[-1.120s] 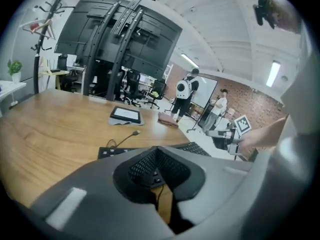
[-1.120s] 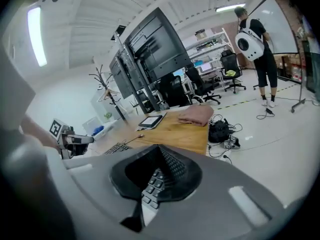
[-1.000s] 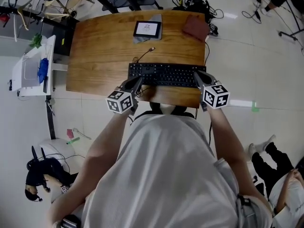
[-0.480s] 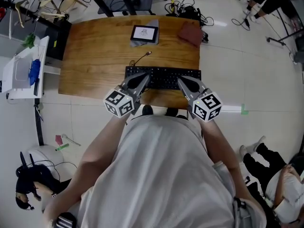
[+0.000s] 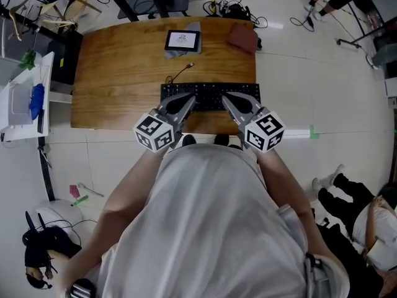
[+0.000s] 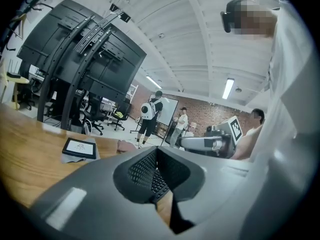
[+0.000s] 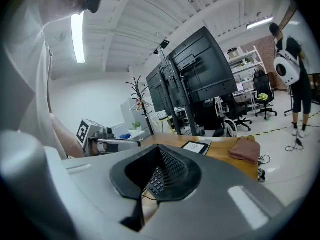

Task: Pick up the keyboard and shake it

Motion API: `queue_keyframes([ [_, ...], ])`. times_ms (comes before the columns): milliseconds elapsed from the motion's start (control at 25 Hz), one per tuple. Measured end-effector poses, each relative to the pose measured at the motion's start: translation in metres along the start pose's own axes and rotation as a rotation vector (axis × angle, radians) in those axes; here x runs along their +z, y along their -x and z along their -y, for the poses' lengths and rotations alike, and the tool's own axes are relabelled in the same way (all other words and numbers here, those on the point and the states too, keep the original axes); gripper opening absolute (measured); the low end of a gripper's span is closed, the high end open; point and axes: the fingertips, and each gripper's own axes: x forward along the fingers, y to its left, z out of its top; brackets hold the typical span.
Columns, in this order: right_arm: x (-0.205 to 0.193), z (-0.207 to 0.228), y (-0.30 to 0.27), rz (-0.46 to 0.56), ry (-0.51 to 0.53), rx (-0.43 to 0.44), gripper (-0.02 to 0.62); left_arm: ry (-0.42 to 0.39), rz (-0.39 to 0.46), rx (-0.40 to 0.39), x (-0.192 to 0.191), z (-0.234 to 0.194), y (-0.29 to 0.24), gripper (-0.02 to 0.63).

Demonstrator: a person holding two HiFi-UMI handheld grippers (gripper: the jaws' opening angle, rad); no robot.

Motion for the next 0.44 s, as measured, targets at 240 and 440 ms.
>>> queue_keyframes([
  [240, 0.006, -0.006, -0.004, 0.017, 0.003, -0.016, 0.001, -0.004, -0.014, -0.034, -0.001, -0.001, 0.002, 0.0],
  [440, 0.01, -0.012, -0.011, 0.02, 0.01, -0.024, 0.0, -0.004, -0.019, -0.056, 0.002, -0.004, 0.005, 0.0],
])
